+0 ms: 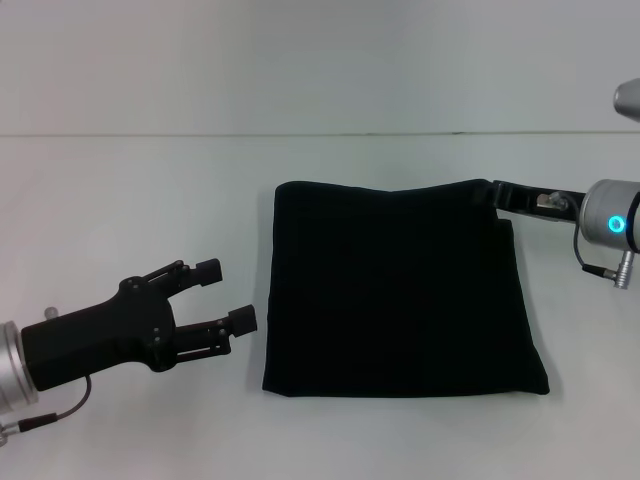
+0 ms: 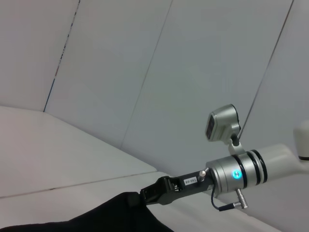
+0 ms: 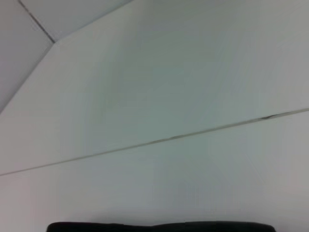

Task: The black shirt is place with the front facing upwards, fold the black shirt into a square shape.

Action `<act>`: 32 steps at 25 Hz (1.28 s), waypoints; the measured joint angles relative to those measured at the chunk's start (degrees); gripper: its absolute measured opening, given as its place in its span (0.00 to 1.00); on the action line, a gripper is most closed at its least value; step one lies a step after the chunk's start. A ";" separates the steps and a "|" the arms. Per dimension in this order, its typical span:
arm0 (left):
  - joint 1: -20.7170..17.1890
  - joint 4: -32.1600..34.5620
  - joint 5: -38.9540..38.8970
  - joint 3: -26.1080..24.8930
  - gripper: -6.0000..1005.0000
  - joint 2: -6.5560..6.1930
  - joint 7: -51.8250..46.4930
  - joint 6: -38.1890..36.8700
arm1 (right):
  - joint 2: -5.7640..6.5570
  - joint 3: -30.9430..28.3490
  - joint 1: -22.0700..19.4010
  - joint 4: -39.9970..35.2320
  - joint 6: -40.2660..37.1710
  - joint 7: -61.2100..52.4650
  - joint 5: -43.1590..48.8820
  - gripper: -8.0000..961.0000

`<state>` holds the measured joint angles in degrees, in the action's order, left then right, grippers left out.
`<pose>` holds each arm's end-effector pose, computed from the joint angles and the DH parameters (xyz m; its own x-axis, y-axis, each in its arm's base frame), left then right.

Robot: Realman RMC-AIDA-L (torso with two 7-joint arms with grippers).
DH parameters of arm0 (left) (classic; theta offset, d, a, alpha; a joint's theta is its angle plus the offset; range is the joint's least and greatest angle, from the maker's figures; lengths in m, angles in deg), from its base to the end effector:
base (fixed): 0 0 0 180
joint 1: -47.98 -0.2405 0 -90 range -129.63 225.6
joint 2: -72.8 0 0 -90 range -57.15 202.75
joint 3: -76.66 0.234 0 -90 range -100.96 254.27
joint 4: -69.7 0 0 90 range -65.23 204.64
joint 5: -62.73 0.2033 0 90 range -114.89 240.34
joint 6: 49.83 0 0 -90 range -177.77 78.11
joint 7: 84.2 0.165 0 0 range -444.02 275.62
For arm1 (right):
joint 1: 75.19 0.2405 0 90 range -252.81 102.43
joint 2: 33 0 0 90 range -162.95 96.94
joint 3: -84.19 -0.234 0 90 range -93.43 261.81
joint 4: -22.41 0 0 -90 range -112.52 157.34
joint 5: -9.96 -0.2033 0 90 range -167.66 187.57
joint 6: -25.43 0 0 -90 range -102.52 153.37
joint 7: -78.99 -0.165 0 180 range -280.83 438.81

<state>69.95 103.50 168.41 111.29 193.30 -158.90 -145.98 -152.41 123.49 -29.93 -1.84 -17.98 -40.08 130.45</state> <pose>-0.2507 0.2820 0.0007 0.6143 0.3467 0.7088 0.5640 -0.8211 -0.0872 0.2489 0.4308 -0.0305 0.3353 -0.7031 -0.6271 -0.9412 -0.2200 -0.2565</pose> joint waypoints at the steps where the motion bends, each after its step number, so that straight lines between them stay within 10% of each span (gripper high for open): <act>1: 0.00 -0.02 -0.02 0.00 0.95 0.00 -0.04 0.01 | -0.12 0.03 0.06 0.09 0.49 0.18 -0.07 0.03; 9: 1.55 -0.68 -0.14 -0.02 0.94 -0.35 -8.77 1.94 | 0.27 -0.70 -3.34 -1.02 -0.66 2.45 -6.07 0.03; 14: 3.59 -0.71 -0.11 -0.07 0.94 -1.58 -18.74 3.22 | 1.25 -0.72 -10.30 -4.29 -10.72 12.40 -18.23 0.35; 24: 16.65 -11.74 7.69 4.99 0.94 -8.99 -53.73 18.35 | 0.40 -0.18 -20.37 -4.70 -37.69 54.70 -19.60 0.74; 32: 21.46 -13.35 11.52 8.65 0.94 -6.49 -58.34 30.63 | -0.18 -0.65 -23.82 0.48 -37.13 69.53 -16.34 0.90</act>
<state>91.41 90.15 179.93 119.93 186.80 -217.24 -115.35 -152.59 122.84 -53.75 -1.37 -55.11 29.45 114.11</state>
